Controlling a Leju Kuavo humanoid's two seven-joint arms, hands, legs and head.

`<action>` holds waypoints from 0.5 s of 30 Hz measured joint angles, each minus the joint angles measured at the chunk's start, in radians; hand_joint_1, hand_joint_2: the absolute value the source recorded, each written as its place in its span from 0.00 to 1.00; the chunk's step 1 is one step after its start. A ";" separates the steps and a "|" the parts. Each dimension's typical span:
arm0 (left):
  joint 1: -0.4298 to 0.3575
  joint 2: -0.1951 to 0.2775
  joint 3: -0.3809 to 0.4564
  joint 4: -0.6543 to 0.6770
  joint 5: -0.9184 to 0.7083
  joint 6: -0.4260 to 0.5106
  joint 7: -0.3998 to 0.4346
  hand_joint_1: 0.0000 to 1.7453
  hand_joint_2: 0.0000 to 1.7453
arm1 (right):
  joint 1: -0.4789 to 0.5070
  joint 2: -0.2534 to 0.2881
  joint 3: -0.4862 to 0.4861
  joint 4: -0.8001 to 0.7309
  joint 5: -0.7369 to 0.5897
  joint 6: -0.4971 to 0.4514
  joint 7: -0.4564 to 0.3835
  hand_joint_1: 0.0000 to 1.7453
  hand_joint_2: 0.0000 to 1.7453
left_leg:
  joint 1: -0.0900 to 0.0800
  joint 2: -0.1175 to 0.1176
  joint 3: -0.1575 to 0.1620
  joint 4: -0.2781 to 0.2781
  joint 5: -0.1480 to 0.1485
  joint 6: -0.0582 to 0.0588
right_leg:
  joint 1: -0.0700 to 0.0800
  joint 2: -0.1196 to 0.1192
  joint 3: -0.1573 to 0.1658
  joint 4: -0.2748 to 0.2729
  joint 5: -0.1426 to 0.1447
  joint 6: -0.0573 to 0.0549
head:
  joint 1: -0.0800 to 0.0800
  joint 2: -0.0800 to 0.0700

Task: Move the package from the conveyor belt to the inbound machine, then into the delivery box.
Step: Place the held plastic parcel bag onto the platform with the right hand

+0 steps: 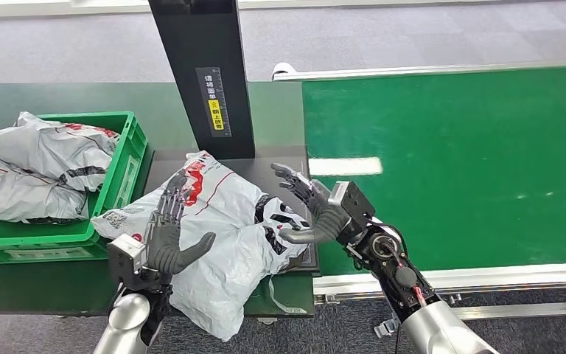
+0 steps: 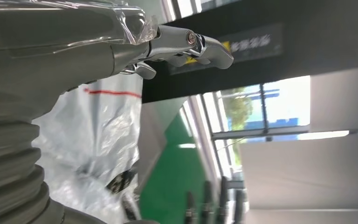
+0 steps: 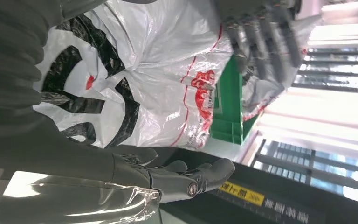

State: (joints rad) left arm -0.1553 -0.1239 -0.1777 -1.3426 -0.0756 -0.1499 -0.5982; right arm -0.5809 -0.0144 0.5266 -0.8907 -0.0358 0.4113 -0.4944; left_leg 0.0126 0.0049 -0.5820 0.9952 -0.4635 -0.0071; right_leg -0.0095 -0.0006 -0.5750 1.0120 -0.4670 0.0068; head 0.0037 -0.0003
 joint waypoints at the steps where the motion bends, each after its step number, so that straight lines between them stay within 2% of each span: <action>1: -0.002 0.001 -0.001 0.010 -0.006 0.000 0.001 0.00 1.00 | 0.006 -0.003 -0.009 -0.004 -0.004 0.002 0.000 0.00 1.00 | 0.000 0.000 0.000 0.000 0.000 0.000 | 0.000 0.000 0.000 0.000 0.000 0.000 | 0.000 0.000; 9: -0.013 0.004 -0.004 0.050 -0.064 0.012 0.026 0.00 1.00 | 0.037 -0.016 -0.047 -0.031 -0.025 0.024 -0.004 0.00 1.00 | 0.000 0.000 0.000 0.000 0.000 0.000 | 0.000 0.000 -0.001 0.000 0.000 0.000 | 0.000 0.000; 12: -0.025 0.006 -0.010 0.074 -0.180 0.095 0.106 0.00 1.00 | 0.060 -0.022 -0.062 -0.046 -0.042 0.062 -0.034 0.00 1.00 | 0.000 0.000 -0.001 0.000 0.000 0.000 | 0.000 0.000 -0.001 0.000 0.000 0.000 | 0.000 0.000; 15: -0.047 0.008 -0.012 0.132 -0.355 0.242 0.222 0.00 1.00 | 0.086 -0.025 -0.082 -0.062 -0.059 0.105 -0.080 0.00 1.00 | 0.000 0.000 -0.001 0.000 0.000 0.000 | 0.000 0.000 -0.001 0.000 0.000 0.000 | 0.000 0.000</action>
State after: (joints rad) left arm -0.2025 -0.1160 -0.1894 -1.2110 -0.4307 0.0918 -0.3761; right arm -0.4949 -0.0391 0.4446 -0.9531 -0.0944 0.5163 -0.5745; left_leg 0.0126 0.0053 -0.5828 0.9952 -0.4636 -0.0071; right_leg -0.0094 -0.0002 -0.5759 1.0120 -0.4670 0.0068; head 0.0037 -0.0002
